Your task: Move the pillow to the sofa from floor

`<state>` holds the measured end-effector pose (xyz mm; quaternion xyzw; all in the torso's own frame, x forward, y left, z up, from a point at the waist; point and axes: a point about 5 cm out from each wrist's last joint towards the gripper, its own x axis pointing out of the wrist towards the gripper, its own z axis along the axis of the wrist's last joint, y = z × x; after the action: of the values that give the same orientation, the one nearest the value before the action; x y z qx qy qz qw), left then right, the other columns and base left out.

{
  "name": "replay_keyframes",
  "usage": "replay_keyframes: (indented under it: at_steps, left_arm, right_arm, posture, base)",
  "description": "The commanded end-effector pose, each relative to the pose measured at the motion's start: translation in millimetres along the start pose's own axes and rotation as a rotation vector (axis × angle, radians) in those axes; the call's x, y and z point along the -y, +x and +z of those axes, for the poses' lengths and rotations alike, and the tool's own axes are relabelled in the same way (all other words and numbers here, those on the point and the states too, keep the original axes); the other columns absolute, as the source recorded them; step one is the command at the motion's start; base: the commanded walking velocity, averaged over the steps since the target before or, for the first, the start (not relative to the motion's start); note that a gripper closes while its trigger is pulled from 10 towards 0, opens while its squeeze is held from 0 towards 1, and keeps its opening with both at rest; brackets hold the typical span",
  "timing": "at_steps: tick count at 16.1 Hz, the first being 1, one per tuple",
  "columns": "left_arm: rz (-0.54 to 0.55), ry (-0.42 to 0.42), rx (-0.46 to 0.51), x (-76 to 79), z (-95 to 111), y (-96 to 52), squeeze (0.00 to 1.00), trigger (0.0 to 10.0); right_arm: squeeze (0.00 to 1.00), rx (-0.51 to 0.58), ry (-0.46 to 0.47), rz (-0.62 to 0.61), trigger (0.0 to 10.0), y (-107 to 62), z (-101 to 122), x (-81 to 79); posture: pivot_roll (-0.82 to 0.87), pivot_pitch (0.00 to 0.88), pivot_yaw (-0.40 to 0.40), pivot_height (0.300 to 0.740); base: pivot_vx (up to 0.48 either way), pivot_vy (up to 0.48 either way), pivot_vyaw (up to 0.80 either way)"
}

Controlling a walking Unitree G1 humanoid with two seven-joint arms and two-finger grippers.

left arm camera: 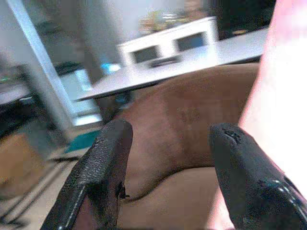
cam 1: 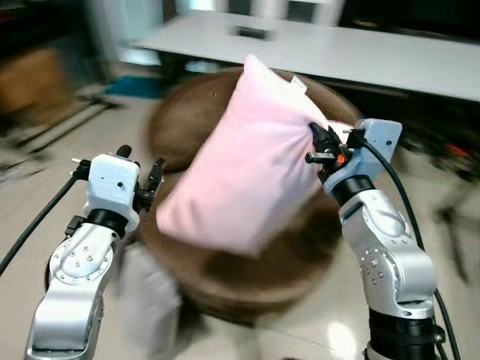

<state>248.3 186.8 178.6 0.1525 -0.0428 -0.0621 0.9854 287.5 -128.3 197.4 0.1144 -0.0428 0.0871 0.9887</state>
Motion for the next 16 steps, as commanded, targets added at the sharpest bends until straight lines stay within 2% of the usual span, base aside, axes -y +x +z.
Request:
replay_keyframes:
  at_steps: [1, 4, 9, 12, 16]
  left_arm:
    - [-0.022, 0.003, 0.026, 2.4, 5.3, 1.5, 0.00, 10.0]
    - [-0.024, 0.002, 0.027, 2.4, 5.3, 1.5, 0.00, 10.0]
    - [-0.016, 0.004, 0.033, 2.6, 7.1, 2.3, 0.00, 10.0]
    - [-0.006, 0.007, 0.037, 1.2, 8.4, 0.7, 0.00, 10.0]
    - [-0.005, 0.013, 0.037, 2.2, 9.3, 0.0, 0.00, 10.0]
  right_arm:
    - [0.00, 0.047, -0.006, -0.037, 10.0, -1.6, 7.9, 6.1]
    - [0.00, 0.053, -0.010, -0.039, 10.0, -1.9, 8.8, 6.6]
    - [0.00, 0.079, -0.030, 0.019, 10.0, -0.4, 14.6, 0.8]
    - [0.00, 0.124, -0.056, 0.032, 10.0, 4.5, 25.0, -3.9]
    - [0.00, 0.171, -0.015, 0.065, 10.0, 10.9, 41.6, -10.9]
  posture:
    - [0.07, 0.000, -0.026, 0.740]
    - [0.07, 0.000, -0.026, 0.740]
    - [0.08, 0.000, -0.034, 0.740]
    - [0.09, 0.000, -0.044, 0.740]
    - [0.09, 0.000, -0.049, 0.740]
  base:
    - [0.274, 0.000, -0.80]
    - [0.273, 0.000, -0.80]
    - [0.274, 0.000, 0.00]
    - [0.274, 0.000, 0.80]
    - [0.274, 0.000, 0.73]
